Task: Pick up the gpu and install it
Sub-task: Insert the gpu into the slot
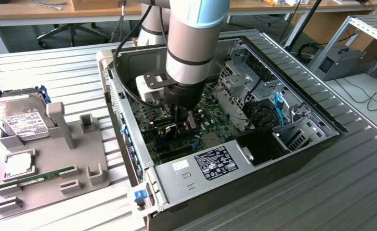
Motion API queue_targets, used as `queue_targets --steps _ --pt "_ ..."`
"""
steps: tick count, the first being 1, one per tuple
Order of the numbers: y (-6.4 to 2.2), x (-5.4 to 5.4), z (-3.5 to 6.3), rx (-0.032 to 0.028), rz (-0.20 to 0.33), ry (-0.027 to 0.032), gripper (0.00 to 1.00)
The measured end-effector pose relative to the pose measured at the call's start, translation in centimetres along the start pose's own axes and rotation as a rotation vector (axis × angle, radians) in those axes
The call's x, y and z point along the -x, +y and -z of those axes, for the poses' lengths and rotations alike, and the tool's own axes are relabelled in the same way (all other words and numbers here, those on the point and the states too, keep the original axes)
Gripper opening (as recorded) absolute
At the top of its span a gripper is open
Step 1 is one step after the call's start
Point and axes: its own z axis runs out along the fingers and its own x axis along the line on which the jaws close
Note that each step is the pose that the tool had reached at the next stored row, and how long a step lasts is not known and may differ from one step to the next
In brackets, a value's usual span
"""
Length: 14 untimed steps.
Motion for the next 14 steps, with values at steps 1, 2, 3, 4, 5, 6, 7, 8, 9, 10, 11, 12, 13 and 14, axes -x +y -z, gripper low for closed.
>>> queue_targets --steps 1,2,3,4,5,6,7,8,9,10,11,12,13,14 --pt "0.0 0.0 0.17 -0.0003 0.0 0.0 0.4" --pt "0.0 0.0 0.31 -0.0006 0.0 -0.0001 0.4" --pt "-0.01 0.0 0.46 -0.0008 0.0 0.0 0.4" --pt "-0.01 0.1 0.6 -0.0012 0.0 0.0 0.4" --pt "-0.01 0.1 0.74 -0.0015 0.0 -0.0001 0.4" --pt "-0.02 0.1 0.98 -0.002 0.0 -0.0001 0.4" --pt "-0.02 0.2 1.12 -0.0023 0.0 -0.0001 0.4" --pt "-0.02 0.2 1.31 -0.0026 0.0 0.0 0.4" --pt "-0.03 0.2 1.53 -0.0031 0.0 0.0 0.4" --pt "-0.03 0.3 1.7 -0.0034 0.0 -0.0001 0.4" --pt "-0.04 0.3 1.85 -0.0037 0.0 -0.0001 0.4" --pt "-0.04 0.4 2.03 -0.0041 0.0 -0.0001 0.4" --pt "-0.05 0.4 2.28 -0.0045 0.0 -0.0001 0.4" --pt "-0.05 0.5 2.35 -0.0047 0.0 -0.0002 0.4"
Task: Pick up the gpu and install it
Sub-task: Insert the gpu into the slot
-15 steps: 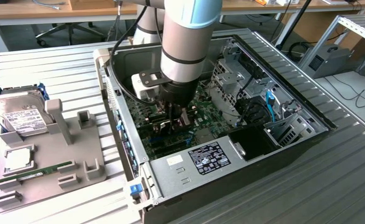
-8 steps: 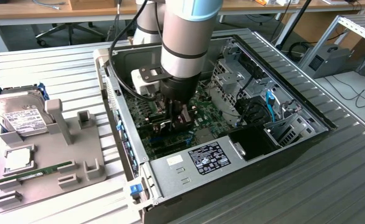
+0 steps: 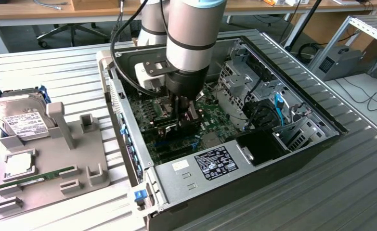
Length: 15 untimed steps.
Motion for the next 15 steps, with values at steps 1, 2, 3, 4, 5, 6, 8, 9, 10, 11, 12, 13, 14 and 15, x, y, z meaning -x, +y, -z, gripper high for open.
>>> queue_targets --steps 1,2,3,4,5,6,8,9,10,11,12,13,14,15 --pt "0.0 0.0 0.0 0.0 0.0 0.0 0.4" --pt "0.01 0.0 0.0 -0.0001 0.0 0.0 0.4" --pt "0.04 0.0 0.01 0.0 0.0 0.0001 0.4" --pt "0.15 -0.01 0.02 0.0 0.0 0.0003 0.4" --pt "0.27 -0.01 0.02 0.0 0.0 0.0002 0.4" --pt "0.4 -0.01 0.02 0.0 0.0 0.0001 0.4" --pt "0.52 -0.01 0.02 0.0 0.0 0.0001 0.4" --pt "0.55 -0.02 0.02 0.0 0.0 0.0001 0.4" --pt "0.6 -0.03 -0.02 -0.0001 0.0 0.0 0.4" --pt "0.62 -0.04 -0.14 -0.0001 0.0 0.0001 0.4" --pt "0.64 -0.04 -0.3 -0.0001 0.0 0.0001 0.4" --pt "0.65 -0.05 -0.33 0.0 0.0 0.0003 0.4" --pt "0.65 -0.07 -0.36 0.0 0.0 0.0003 0.4" --pt "0.65 -0.22 -0.41 -0.0001 0.0 0.0001 0.4"
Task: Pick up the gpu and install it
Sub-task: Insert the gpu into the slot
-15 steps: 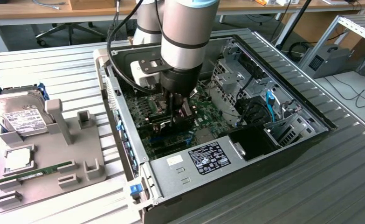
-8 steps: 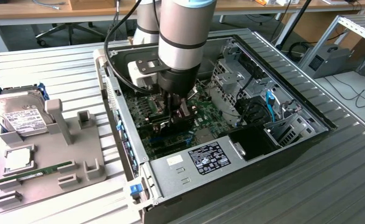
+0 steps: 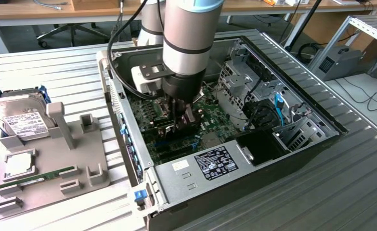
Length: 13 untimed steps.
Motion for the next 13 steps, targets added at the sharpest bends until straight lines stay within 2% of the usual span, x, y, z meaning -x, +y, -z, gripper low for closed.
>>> queue_targets --steps 13 --pt "0.05 -0.16 -0.86 0.0001 0.0 0.0003 0.4"
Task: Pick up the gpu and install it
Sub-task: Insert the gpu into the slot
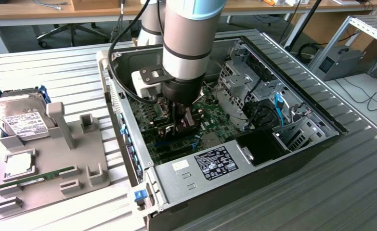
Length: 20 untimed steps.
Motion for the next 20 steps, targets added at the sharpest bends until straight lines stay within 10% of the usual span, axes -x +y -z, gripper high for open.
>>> queue_targets --steps 20 --pt "0.0 0.0 -0.01 -0.0001 0.0 -0.0002 0.26"
